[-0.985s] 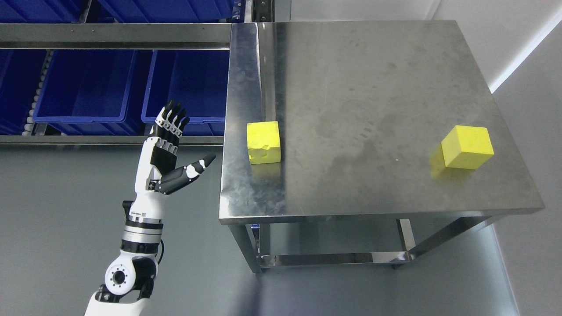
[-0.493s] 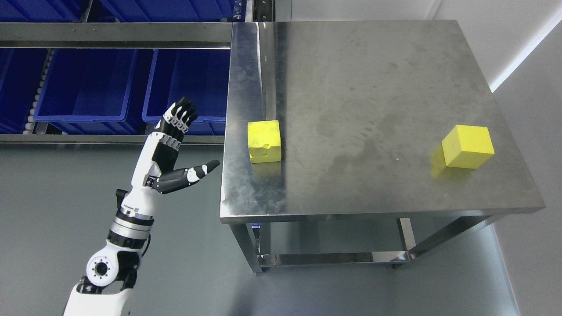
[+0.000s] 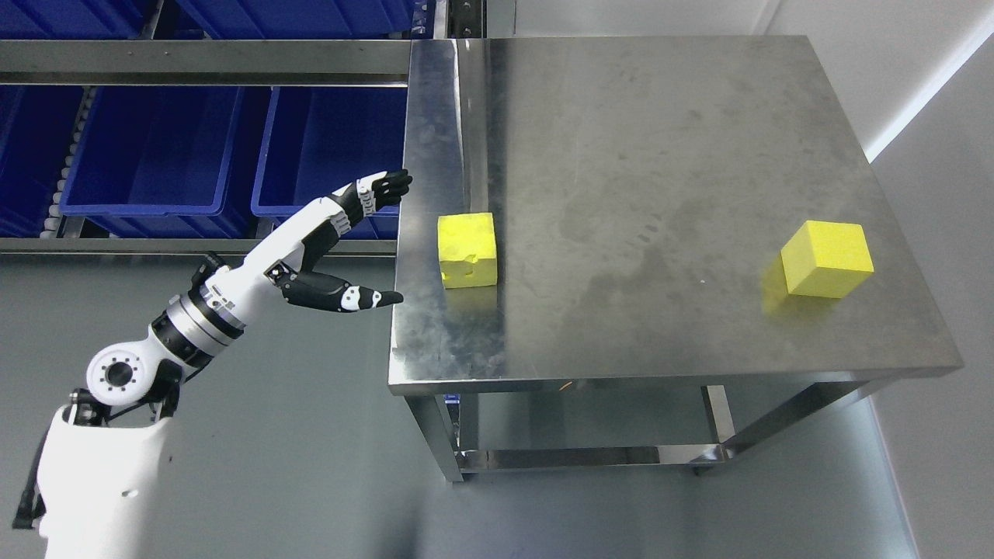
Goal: Move yellow foam block to right shelf middle
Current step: 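Reach the left hand toward the yellow foam cube nearer the robot, then close the left hand around the nearer yellow foam cube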
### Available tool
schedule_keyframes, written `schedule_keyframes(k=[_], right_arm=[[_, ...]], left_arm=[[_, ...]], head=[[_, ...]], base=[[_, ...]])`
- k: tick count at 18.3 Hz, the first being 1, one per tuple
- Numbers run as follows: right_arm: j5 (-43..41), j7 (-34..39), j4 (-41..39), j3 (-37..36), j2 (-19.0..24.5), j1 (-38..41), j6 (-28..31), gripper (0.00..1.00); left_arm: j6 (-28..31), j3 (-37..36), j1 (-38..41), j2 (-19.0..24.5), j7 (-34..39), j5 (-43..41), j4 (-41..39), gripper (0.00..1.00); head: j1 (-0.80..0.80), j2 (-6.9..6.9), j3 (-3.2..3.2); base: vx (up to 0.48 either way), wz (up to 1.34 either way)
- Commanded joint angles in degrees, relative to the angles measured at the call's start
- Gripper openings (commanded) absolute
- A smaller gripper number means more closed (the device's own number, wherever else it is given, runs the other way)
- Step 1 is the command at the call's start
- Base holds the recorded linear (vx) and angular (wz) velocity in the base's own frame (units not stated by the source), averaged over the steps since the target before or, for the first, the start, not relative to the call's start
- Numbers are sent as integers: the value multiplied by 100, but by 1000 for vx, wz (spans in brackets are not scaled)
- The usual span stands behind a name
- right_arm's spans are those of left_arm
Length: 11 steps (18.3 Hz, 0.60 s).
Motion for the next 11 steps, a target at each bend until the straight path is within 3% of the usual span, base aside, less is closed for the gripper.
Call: schedule_keyframes(k=[1,8,11], right_arm=[[18,4,-100,1,-100,9,-22,100],[18,4,-100,1,-100,9,-22,100],[18,4,-100,1,-100,9,-22,100]], left_arm=[[55,-613,-889,535,-337,-692,913,99],[81,-1362,-1321,-45,-363,-1053,1372,99],[414,-1504,-1374,-387,-381,-1053,1381,99]], head=[[0,0,0],[0,0,0],[0,0,0]], base=[[0,0],[0,0],[0,0]])
